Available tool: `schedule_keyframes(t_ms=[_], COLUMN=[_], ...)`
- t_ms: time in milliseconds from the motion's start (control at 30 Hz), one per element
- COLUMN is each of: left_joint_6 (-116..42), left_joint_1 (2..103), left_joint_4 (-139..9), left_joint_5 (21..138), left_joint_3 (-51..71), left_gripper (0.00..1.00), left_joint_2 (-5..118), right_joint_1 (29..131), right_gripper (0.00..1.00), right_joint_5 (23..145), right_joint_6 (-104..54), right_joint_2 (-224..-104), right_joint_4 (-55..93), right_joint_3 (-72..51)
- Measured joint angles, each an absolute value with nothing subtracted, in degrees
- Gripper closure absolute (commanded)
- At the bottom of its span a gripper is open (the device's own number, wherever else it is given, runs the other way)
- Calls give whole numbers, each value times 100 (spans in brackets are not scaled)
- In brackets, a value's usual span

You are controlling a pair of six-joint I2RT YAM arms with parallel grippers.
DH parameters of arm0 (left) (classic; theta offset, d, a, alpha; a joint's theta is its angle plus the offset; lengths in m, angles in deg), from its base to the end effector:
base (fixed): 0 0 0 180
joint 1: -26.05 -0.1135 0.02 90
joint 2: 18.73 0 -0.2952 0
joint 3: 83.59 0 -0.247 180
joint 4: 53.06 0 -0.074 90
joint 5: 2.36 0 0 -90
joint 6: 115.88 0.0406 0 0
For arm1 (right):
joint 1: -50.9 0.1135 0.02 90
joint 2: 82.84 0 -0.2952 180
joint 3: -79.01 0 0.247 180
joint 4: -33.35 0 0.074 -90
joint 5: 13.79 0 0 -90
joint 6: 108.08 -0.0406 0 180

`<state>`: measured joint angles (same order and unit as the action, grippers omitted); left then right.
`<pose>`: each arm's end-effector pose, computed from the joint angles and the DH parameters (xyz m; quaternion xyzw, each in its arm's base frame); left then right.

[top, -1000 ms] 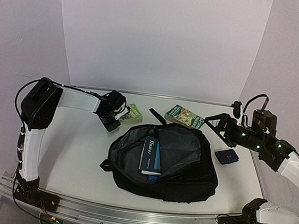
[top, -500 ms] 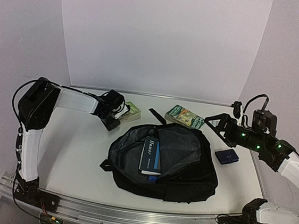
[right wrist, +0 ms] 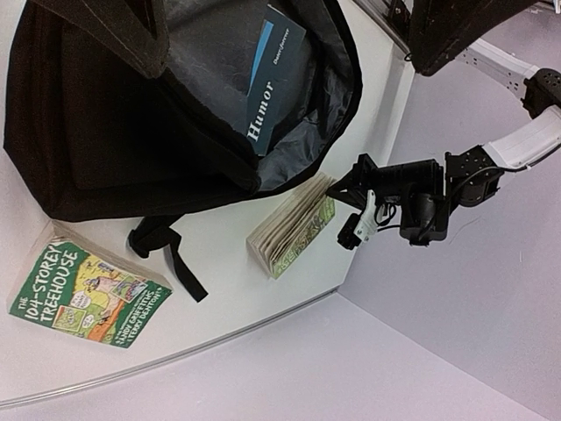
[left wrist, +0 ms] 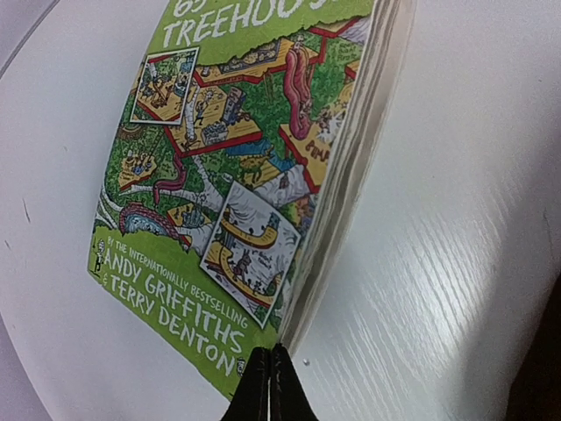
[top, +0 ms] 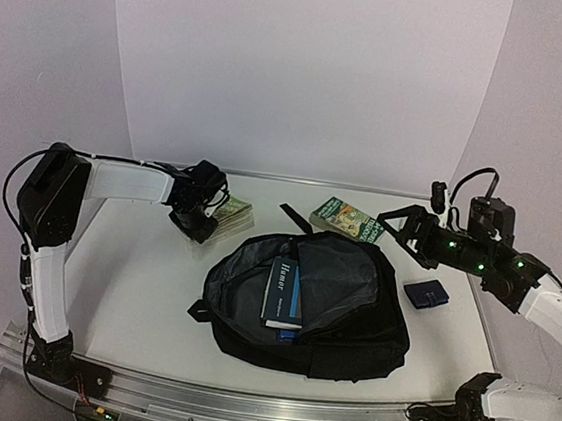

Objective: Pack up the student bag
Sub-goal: Adjust the book at the center of the board.

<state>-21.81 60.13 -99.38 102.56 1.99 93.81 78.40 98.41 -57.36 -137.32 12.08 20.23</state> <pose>0.3510 -0.2249 0.2072 0.2889 0.9233 0.0655 0.2446 0.1717 0.1067 0.3397 -0.0330 0.7963 0.4505 0.4024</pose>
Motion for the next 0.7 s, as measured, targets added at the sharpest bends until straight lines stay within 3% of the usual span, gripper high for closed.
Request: schedule_keyframes(t_ms=[367, 433, 500, 567, 700], left_joint_6=[-3580, -3726, -3844, -3971, -4126], left_joint_1=[6010, 6007, 5973, 5909, 5351], left_joint_4=[-10348, -10406, -10411, -10408, -10233], left_joint_5=[9316, 9034, 8757, 8470, 7903], left_joint_3=[1196, 1213, 1211, 1209, 1209], left_gripper=[97, 84, 54, 32, 18], left_joint_2=[8260, 8099, 7914, 7725, 7461], right_joint_1=[9350, 9611, 9898, 10171, 10650], right_gripper=[7, 7, 8, 9, 13], right_joint_5=[9442, 9349, 9196, 9040, 8726], right_joint_6=[-5903, -5937, -5966, -5988, -6044], right_joint_2=[-14815, -15075, -15425, -15805, -16699], right_joint_4=[1716, 1868, 1998, 2085, 2293], right_joint_3=[1353, 1181, 936, 666, 38])
